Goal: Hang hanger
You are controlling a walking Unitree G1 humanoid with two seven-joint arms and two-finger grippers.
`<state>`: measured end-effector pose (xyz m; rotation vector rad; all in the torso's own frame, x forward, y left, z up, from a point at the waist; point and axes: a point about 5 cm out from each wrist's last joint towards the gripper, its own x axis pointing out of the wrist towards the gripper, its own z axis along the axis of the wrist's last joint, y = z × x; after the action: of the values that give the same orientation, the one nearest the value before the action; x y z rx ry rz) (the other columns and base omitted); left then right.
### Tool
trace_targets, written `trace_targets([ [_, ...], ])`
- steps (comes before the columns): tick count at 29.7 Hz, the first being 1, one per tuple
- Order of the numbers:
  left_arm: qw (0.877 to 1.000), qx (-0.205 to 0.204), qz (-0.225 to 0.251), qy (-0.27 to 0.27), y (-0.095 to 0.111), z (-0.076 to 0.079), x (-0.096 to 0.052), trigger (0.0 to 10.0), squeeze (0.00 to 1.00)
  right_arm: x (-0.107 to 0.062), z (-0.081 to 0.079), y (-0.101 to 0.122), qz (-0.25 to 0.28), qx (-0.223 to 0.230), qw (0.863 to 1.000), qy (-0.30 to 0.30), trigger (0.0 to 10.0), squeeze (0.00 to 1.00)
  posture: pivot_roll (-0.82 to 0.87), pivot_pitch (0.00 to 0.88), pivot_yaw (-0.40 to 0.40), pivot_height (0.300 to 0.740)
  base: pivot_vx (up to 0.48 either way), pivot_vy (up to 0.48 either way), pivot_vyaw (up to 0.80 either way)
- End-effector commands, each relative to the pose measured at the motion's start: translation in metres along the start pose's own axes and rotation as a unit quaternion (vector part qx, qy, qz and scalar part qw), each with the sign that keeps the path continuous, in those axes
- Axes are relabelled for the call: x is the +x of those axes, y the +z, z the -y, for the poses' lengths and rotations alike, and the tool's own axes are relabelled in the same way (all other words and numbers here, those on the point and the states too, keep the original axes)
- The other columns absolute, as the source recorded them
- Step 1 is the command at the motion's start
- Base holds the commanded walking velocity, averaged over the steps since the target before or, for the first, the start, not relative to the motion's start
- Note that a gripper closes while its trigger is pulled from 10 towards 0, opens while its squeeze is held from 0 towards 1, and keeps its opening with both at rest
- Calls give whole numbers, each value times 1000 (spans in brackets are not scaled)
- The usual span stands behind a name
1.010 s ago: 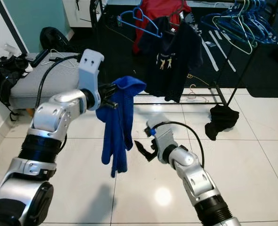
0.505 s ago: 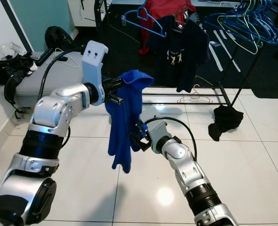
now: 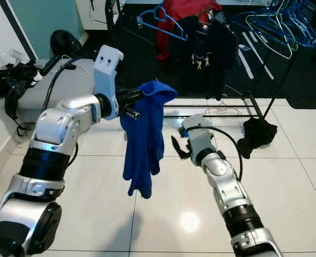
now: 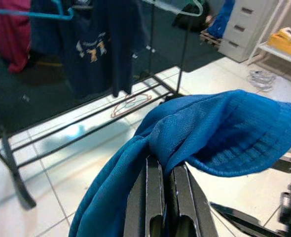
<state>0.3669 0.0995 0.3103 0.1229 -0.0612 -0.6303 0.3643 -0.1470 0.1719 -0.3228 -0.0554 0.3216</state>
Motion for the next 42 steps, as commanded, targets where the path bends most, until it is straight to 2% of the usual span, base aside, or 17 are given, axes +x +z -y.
trace_targets([
  [1, 1000, 6, 5, -10, 4, 0, -4, 10000, 0, 0, 1, -3, -1, 1, 1000, 0, 10000, 0, -5, 223, 45, 740, 0, 0, 0],
  [2, 1000, 6, 8, -22, 7, 4, -5, 10000, 0, 3, -5, -3, 5, 9, 999, 32, 10000, 0, -4, 223, 45, 740, 0, 0, 0],
  [5, 1000, 5, 12, -29, 9, 6, -5, 10000, 0, 4, -14, 0, 12, 14, 997, 69, 10000, 0, -2, 224, 45, 740, 0, 0, 0],
  [9, 999, 7, 13, -32, 10, 6, -5, 10000, 0, 5, -23, 4, 25, 17, 995, 99, 10000, 0, -3, 225, 45, 740, 0, 0, 0],
  [18, 999, 8, 13, -39, 10, 8, -5, 10000, 0, 5, -25, 7, 36, 24, 993, 105, 10000, 0, -2, 223, 48, 740, 0, 0, 0],
  [26, 996, 15, 20, -90, 14, 22, -9, 10000, 0, 12, -13, 11, 43, 26, 996, 71, 10000, 0, -4, 211, 49, 740, 0, 0, 0],
  [31, 995, 16, 21, -97, 14, 24, -11, 10000, 0, 13, -13, 10, 39, 36, 996, 71, 10000, 0, -2, 206, 47, 740, 0, 0, 0],
  [32, 995, 16, 22, -101, 14, 25, -11, 10000, 0, 14, -13, 8, 35, 43, 996, 74, 9137, 0, 0, 201, 46, 740, 0, 0, 0],
  [33, 995, 16, 22, -101, 14, 25, -11, 10000, 0, 14, -13, 8, 35, 43, 996, 74, 9137, 0, 0, 201, 46, 740, 0, 0, 0],
  [34, 994, 17, 23, -104, 15, 26, -12, 10000, 0, 15, -14, 7, 32, 49, 995, 80, 8235, 0, -1, 200, 46, 740, 0, 0, 0],
  [35, 994, 19, 23, -106, 15, 26, -12, 10000, 0, 15, -14, 7, 30, 52, 995, 84, 8235, 0, -1, 199, 46, 740, 0, 0, 0],
  [37, 994, 19, 24, -107, 16, 27, -13, 10000, 0, 15, -15, 6, 28, 54, 994, 89, 7529, 0, -1, 199, 46, 740, 0, 0, 0],
  [38, 994, 19, 24, -108, 16, 27, -13, 10000, 0, 15, -16, 6, 27, 56, 994, 94, 6196, 0, -2, 196, 46, 740, 0, 0, 0],
  [39, 994, 20, 24, -109, 16, 28, -13, 10000, 0, 15, -18, 5, 26, 56, 993, 100, 3686, 0, -3, 194, 46, 740, 0, 0, 0],
  [40, 994, 20, 24, -109, 16, 28, -13, 10000, 0, 15, -18, 5, 26, 56, 993, 100, 3686, 0, -3, 194, 46, 740, 0, 0, 0],
  [41, 993, 20, 24, -110, 16, 28, -13, 10000, 0, 15, -20, 4, 25, 55, 993, 105, 2784, 0, -3, 193, 46, 740, 0, 0, 0],
  [42, 993, 20, 24, -110, 16, 28, -14, 10000, 0, 15, -22, 3, 23, 54, 992, 109, 2627, 0, -4, 193, 46, 740, 0, 0, 0],
])
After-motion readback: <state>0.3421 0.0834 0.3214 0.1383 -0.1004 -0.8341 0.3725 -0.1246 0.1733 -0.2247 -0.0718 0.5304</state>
